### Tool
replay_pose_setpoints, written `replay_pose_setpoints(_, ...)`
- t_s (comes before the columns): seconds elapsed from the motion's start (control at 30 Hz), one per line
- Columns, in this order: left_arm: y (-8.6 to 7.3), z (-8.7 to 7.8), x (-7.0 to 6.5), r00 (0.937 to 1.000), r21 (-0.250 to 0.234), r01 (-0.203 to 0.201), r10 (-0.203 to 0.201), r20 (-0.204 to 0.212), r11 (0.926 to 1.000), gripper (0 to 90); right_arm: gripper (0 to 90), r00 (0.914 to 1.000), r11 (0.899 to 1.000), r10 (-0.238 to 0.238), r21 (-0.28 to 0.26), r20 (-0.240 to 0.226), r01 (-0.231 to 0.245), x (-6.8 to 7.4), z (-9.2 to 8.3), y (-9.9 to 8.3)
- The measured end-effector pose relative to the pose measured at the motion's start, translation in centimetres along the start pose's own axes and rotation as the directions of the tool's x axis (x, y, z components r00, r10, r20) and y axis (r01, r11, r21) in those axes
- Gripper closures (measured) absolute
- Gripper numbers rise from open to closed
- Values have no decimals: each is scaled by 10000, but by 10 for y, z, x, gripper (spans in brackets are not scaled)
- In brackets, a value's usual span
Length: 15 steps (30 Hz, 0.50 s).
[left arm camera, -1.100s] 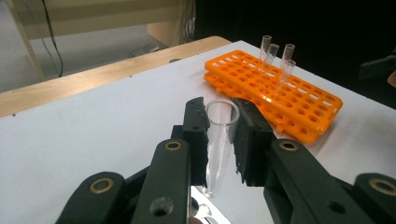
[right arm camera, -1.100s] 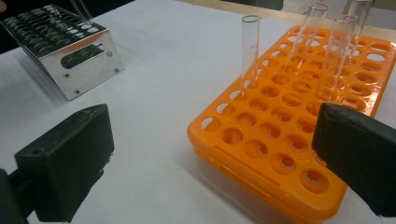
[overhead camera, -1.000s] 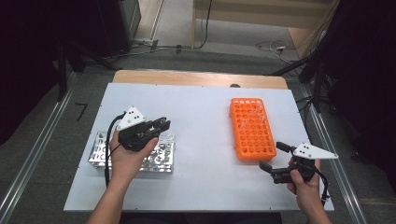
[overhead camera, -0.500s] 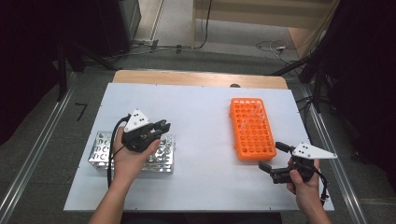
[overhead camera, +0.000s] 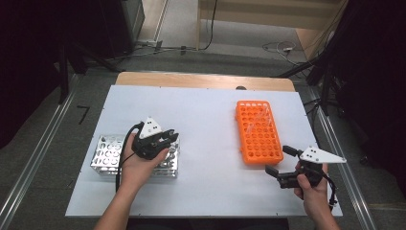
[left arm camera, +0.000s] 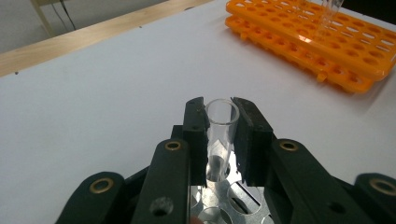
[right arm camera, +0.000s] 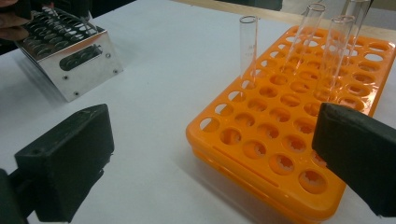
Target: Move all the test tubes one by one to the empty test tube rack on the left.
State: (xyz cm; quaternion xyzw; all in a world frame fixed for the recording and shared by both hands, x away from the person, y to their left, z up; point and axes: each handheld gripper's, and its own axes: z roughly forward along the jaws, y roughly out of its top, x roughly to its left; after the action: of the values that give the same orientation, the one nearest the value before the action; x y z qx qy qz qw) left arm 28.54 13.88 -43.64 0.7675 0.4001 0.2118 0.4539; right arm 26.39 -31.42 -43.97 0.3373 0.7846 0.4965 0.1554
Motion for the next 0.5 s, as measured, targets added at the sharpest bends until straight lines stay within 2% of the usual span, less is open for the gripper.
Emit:
replay_pose_setpoints(0.1, -2, 3, 3, 9997, 286, 257, -258, 53, 9993, 757, 0, 10000, 10000, -29, 22, 17, 29, 0, 0, 0)
replay_pose_setpoints(0.2, -3, 5, 4, 9994, 436, 320, -327, 147, 9985, 754, 0, 10000, 10000, -19, 10, 41, 19, 1, 1, 0)
replay_pose_setpoints(0.3, -3, 4, 5, 9988, 425, 429, -438, 196, 9982, 737, 0, 10000, 10000, -12, 51, 38, 12, 1, 1, 0)
replay_pose_setpoints(0.37, -2, 3, 5, 9986, 405, 525, -524, -55, 9978, 689, 0, 10000, 10000, -49, 67, 20, 49, 1, 2, 0)
replay_pose_setpoints(0.5, -2, 0, 5, 9976, 144, 675, -672, -183, 9976, 589, 0, 10000, 9999, -50, 90, 23, 50, 2, 2, 1)
